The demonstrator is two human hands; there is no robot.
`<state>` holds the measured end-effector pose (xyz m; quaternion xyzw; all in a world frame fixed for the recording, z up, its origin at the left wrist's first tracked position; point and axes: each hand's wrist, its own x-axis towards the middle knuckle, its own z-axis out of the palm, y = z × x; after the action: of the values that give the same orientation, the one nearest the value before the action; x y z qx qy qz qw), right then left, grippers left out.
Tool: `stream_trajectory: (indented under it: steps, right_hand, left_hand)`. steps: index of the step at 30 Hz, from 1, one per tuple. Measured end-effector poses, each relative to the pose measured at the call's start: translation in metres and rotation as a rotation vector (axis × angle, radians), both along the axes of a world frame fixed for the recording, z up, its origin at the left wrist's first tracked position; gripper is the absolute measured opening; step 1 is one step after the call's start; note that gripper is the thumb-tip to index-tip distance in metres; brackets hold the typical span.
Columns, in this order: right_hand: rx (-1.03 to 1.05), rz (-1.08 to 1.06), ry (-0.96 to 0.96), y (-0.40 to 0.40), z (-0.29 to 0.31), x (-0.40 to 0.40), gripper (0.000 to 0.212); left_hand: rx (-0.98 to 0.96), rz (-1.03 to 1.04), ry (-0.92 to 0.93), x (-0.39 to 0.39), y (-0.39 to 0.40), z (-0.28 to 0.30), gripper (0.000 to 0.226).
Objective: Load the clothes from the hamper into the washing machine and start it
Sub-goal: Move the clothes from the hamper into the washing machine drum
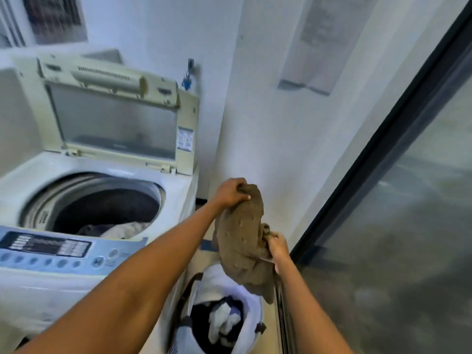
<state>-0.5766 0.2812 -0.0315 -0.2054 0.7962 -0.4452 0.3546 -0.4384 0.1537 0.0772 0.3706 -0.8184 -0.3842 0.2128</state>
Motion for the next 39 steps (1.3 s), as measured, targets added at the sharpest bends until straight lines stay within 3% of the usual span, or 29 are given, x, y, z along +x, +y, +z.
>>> stream_trajectory:
  steps: [4,5,7,9,11,13,15,17,19,22,27,29,32,34,36,39]
  right_hand:
    - [0.043,0.328,0.336,0.005,0.096,0.006,0.07]
    - [0.006,0.38,0.419,0.005,0.118,0.008,0.076]
    - [-0.207,0.355,0.489,0.003,0.159,0.016,0.067]
    - [-0.476,0.229,0.279,0.0,0.196,0.023,0.059]
    - [-0.624,0.236,0.051,-0.002,0.221,0.024,0.061]
    - [-0.59,0.344,0.063,-0.006,0.234,0.025,0.068]
    - [-0.501,0.395,0.231,-0.014,0.242,0.028,0.076]
    - [-0.518,0.354,0.347,-0.023,0.25,0.033,0.064]
    - [-0.567,0.302,0.351,-0.033,0.26,0.036,0.041]
    - [-0.659,0.289,0.252,-0.042,0.273,0.034,0.032]
    - [-0.806,0.18,-0.132,-0.053,0.291,0.027,0.029]
    - [-0.828,0.155,-0.194,-0.057,0.298,0.018,0.029]
    - [-0.759,0.192,-0.049,-0.057,0.299,0.003,0.023]
    - [-0.664,0.254,0.088,-0.055,0.293,-0.008,0.024]
    - [-0.524,0.417,0.23,-0.054,0.284,-0.02,0.044]
    - [-0.221,0.657,0.422,-0.057,0.275,-0.028,0.084]
  left_hand:
    - [-0.184,0.008,0.069,0.002,0.004,0.083,0.02]
    - [-0.201,0.017,0.078,0.0,0.006,0.102,0.024]
    - [-0.231,0.01,0.072,-0.004,0.008,0.133,0.03]
    - [-0.269,-0.016,0.048,-0.008,0.008,0.158,0.033]
    - [-0.275,-0.014,0.091,-0.009,0.008,0.176,0.029]
    - [-0.202,-0.057,0.188,-0.008,0.006,0.188,0.02]
    - [-0.102,-0.159,0.248,-0.003,0.009,0.197,0.016]
    - [-0.032,-0.206,0.258,0.002,0.012,0.201,0.017]
    - [-0.004,-0.15,0.29,0.008,0.011,0.198,0.044]
    - [0.11,-0.013,0.376,0.024,0.002,0.185,0.07]
    - [0.343,-0.121,0.116,0.042,-0.012,0.139,0.064]
    - [0.319,-0.172,0.108,0.042,-0.018,0.124,0.049]
    - [0.23,-0.093,0.298,0.036,-0.024,0.128,0.029]
    - [0.245,-0.054,0.437,0.033,-0.023,0.143,0.034]
    - [0.242,-0.077,0.518,0.028,-0.028,0.157,0.035]
    - [0.158,-0.106,0.448,0.02,-0.035,0.173,0.017]
